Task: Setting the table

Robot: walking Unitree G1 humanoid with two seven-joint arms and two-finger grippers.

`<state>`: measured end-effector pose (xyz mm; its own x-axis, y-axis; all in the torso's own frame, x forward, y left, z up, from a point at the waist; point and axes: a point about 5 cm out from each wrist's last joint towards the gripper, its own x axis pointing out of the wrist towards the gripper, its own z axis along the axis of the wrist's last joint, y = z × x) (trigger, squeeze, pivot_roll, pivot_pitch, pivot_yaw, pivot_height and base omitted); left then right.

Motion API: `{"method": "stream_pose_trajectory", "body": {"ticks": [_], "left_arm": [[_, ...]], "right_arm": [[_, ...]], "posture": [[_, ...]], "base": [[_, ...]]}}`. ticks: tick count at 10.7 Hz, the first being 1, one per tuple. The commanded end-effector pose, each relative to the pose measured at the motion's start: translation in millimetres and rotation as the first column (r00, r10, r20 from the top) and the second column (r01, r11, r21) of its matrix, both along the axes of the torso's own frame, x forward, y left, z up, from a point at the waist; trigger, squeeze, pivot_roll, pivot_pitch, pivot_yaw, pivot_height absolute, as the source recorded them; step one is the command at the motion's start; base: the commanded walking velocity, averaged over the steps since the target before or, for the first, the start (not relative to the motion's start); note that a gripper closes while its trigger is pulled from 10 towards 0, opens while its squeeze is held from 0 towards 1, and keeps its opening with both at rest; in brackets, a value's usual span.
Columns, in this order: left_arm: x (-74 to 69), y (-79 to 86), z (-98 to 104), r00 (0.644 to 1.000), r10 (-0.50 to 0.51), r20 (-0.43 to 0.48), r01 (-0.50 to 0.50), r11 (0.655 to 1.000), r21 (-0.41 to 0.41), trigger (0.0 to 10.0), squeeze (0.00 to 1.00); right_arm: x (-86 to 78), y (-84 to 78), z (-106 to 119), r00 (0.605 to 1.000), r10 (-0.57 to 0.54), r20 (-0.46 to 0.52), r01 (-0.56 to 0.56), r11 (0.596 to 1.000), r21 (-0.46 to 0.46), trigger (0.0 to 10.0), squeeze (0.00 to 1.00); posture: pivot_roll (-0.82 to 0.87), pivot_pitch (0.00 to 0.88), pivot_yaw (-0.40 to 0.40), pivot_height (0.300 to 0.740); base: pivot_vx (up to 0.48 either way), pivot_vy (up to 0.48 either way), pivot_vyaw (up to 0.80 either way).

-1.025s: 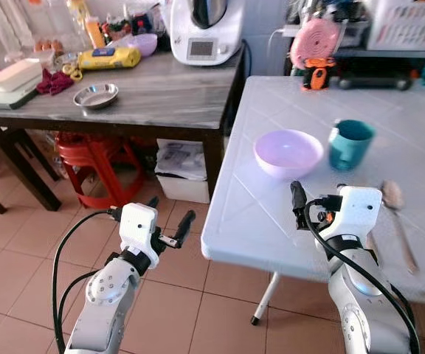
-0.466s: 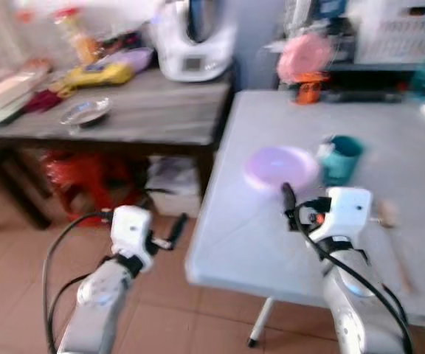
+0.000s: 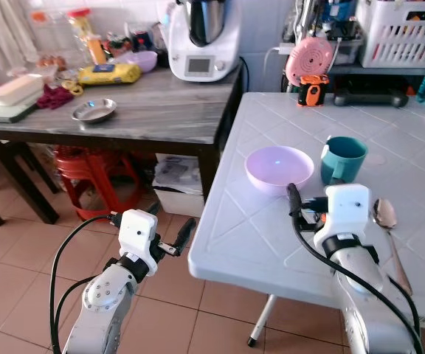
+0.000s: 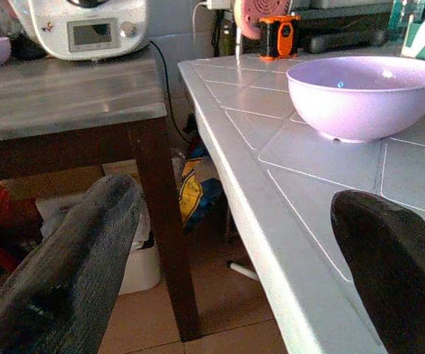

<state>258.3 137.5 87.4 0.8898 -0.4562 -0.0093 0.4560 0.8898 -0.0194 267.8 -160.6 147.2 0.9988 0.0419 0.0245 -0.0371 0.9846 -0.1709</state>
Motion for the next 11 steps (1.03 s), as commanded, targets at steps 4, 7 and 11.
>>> {"method": "stream_pose_trajectory", "body": {"ticks": [4,7,11], "left_arm": [[-12.8,-7.4,9.9,0.986,-0.161,0.047,0.164,0.985,-0.062,10.0,0.00],[-15.3,-10.2,13.9,0.963,-0.260,0.074,0.263,0.964,-0.028,10.0,0.00],[-17.2,-11.9,12.0,0.958,-0.277,0.076,0.280,0.960,-0.025,10.0,0.00]], "right_arm": [[16.0,-2.8,7.3,0.988,0.131,-0.079,-0.141,0.982,-0.130,10.0,0.00],[35.6,-3.1,21.4,0.969,0.211,-0.129,-0.234,0.949,-0.210,10.0,0.00],[59.7,-3.5,33.7,0.917,0.322,-0.238,-0.372,0.904,-0.212,10.0,0.00]], "posture": [[-0.06,0.000,0.080,0.740],[-0.06,0.000,0.067,0.740],[-0.07,0.000,0.067,0.740]], "base": [[0.000,0.000,0.00],[0.000,0.000,0.00],[0.000,0.000,0.00]]}}
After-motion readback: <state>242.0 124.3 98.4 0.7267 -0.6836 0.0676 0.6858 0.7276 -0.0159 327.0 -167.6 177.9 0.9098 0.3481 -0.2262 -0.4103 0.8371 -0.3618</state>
